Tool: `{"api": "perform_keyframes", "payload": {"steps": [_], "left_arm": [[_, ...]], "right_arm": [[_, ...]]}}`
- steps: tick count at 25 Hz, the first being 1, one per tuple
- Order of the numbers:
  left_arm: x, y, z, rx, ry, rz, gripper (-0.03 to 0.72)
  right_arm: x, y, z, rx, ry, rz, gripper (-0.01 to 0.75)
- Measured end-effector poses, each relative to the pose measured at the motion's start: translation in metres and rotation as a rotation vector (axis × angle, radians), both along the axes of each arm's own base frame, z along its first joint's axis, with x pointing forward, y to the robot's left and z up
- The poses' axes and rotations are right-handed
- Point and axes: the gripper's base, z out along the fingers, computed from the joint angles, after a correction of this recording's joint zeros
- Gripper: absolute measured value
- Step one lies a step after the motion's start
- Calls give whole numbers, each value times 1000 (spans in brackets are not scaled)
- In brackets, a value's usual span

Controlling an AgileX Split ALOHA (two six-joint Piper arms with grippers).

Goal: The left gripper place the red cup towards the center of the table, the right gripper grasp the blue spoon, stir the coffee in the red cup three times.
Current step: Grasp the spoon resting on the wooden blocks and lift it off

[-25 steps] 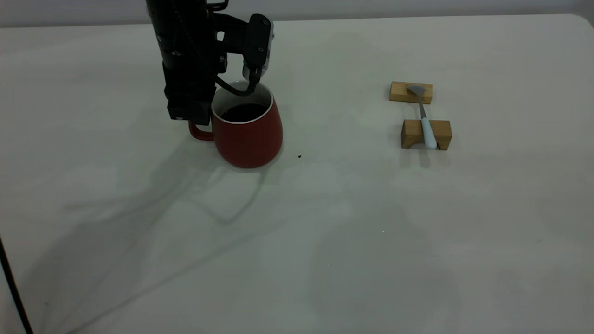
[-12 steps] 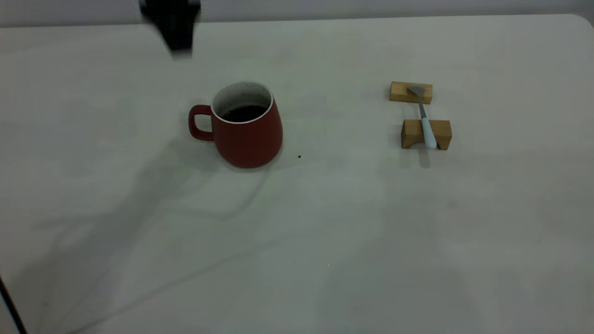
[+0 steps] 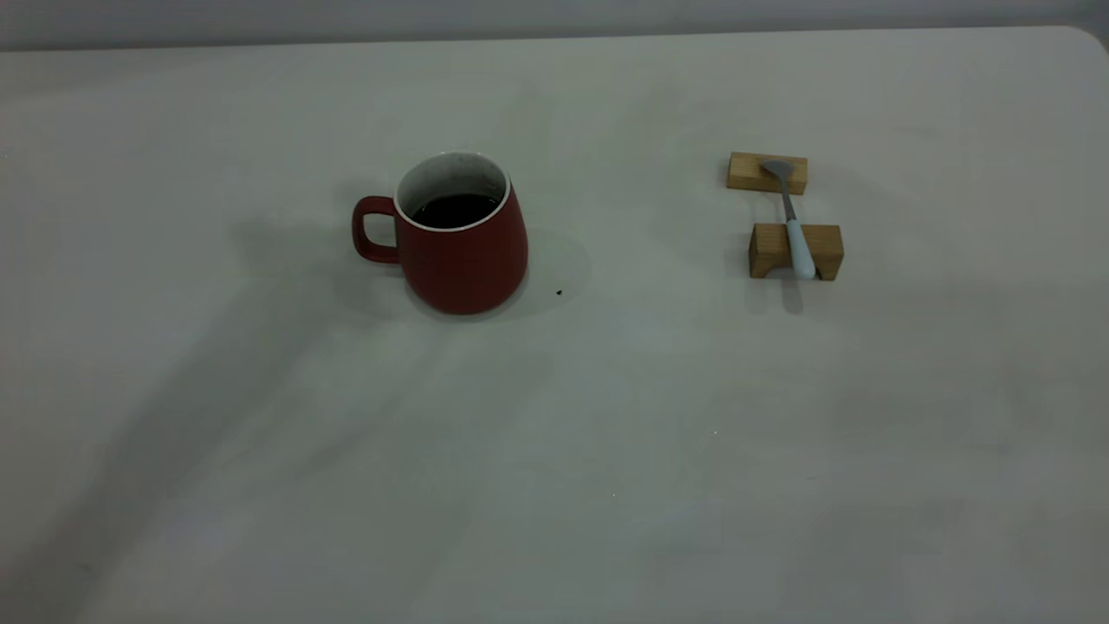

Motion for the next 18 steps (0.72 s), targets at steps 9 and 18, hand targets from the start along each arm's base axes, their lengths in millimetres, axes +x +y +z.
{"api": "perform_keyframes", "payload": {"steps": [9, 18], "left_arm": [[-107, 49, 61, -186, -159, 210, 278], [-233, 100, 3, -264, -110, 261, 245]], "right_arm": [[0, 0, 0, 0, 0, 0, 238], [0, 0, 0, 0, 0, 0, 238]]}}
